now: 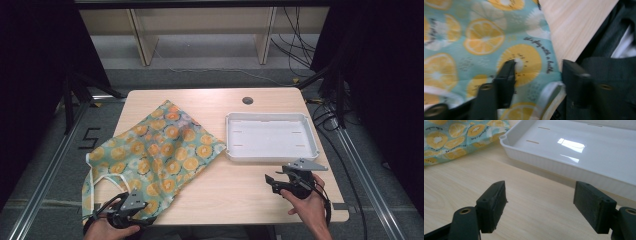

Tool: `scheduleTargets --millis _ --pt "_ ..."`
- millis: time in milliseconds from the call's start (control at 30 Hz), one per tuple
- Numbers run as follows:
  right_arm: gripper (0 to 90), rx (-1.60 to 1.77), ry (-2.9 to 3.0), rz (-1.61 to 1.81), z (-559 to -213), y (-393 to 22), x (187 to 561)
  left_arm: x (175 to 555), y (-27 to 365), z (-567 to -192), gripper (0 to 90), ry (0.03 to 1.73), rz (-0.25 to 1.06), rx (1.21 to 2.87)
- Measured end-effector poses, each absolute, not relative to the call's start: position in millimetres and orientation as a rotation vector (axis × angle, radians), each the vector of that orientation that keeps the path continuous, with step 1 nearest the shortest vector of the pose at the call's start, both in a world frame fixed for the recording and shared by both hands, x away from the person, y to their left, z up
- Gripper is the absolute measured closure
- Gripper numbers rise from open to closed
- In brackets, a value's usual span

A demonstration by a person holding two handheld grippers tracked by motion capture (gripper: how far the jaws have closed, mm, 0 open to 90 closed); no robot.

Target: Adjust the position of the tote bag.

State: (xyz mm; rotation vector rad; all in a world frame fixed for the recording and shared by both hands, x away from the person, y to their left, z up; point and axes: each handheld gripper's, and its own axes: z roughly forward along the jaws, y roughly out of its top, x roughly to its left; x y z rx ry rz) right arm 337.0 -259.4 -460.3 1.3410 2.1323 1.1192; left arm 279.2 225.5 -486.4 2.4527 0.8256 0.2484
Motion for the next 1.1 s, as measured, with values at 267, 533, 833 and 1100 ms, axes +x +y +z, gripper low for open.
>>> scheduleTargets --millis 267,533,833,1100 --pt "36.2 1.344 2.212 1.186 -462.2 -250.4 338.9 293.3 203.1 -486.0 88.2 0.711 0.252 2.492" --pt "59.8 1.190 2.375 1.191 -464.0 -206.7 353.6 297.4 183.8 -483.0 88.8 0.652 0.203 2.481" --pt "80.1 1.061 2.444 1.104 -470.1 -141.3 393.1 295.2 169.3 -479.7 88.9 0.592 0.184 2.473" --pt "90.0 1.006 2.489 0.995 -485.6 -102.9 419.9 297.7 164.5 -478.2 88.9 0.579 0.184 2.469"
